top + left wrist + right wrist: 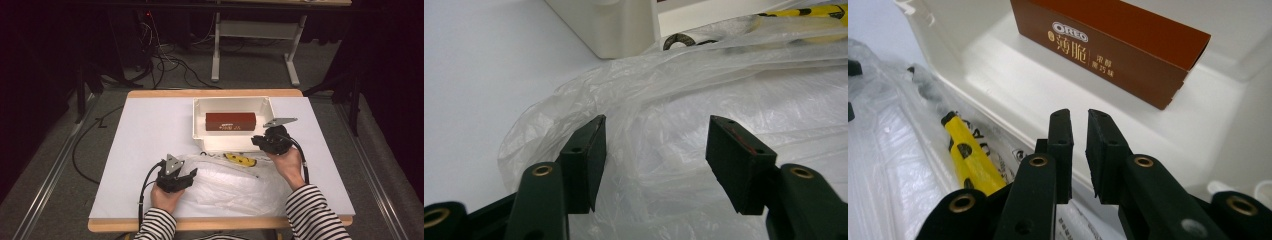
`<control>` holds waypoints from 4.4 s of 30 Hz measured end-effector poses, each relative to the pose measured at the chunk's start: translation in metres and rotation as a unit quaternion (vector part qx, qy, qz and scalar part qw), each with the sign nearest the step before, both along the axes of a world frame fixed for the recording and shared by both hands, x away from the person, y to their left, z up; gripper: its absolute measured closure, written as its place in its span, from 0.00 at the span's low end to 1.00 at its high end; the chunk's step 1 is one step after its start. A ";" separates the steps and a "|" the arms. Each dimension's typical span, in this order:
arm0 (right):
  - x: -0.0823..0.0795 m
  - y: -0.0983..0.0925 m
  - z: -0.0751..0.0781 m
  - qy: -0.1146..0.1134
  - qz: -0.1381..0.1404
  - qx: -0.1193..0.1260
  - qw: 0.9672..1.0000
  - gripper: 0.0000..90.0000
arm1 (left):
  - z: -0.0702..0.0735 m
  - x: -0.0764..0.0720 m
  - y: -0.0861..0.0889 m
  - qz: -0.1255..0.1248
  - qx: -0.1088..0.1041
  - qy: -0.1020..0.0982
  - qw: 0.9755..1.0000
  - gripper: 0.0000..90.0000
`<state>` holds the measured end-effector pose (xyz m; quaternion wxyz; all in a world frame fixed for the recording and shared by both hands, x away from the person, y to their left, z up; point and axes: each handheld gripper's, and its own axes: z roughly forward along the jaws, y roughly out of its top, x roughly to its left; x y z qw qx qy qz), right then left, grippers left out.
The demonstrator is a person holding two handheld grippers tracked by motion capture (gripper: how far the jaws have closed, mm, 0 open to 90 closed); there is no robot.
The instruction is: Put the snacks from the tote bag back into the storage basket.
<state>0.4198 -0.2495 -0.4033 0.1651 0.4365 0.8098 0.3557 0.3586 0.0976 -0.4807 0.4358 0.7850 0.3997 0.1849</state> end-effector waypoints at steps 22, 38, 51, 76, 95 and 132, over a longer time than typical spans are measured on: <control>-0.035 -0.026 -0.001 -0.020 -0.002 0.036 0.999 0.78 | 0.023 -0.009 0.010 -0.010 -0.011 -0.013 1.000 0.46; -0.054 -0.056 -0.004 -0.044 -0.030 0.063 0.997 0.75 | 0.034 -0.013 0.026 0.003 -0.037 -0.021 0.999 0.45; -0.064 -0.081 -0.010 -0.063 -0.065 0.078 0.993 0.68 | 0.036 -0.010 0.047 0.021 -0.067 -0.013 0.997 0.44; -0.064 -0.123 -0.036 -0.061 -0.152 0.082 0.983 0.41 | 0.032 0.001 0.077 0.102 -0.064 -0.027 0.992 0.41; -0.059 -0.132 -0.057 -0.077 -0.195 0.072 0.975 0.39 | 0.019 0.022 0.084 0.142 -0.056 -0.038 0.987 0.36; -0.058 -0.124 -0.073 -0.080 -0.198 0.057 0.975 0.42 | -0.002 0.029 0.073 0.152 -0.022 -0.046 0.987 0.36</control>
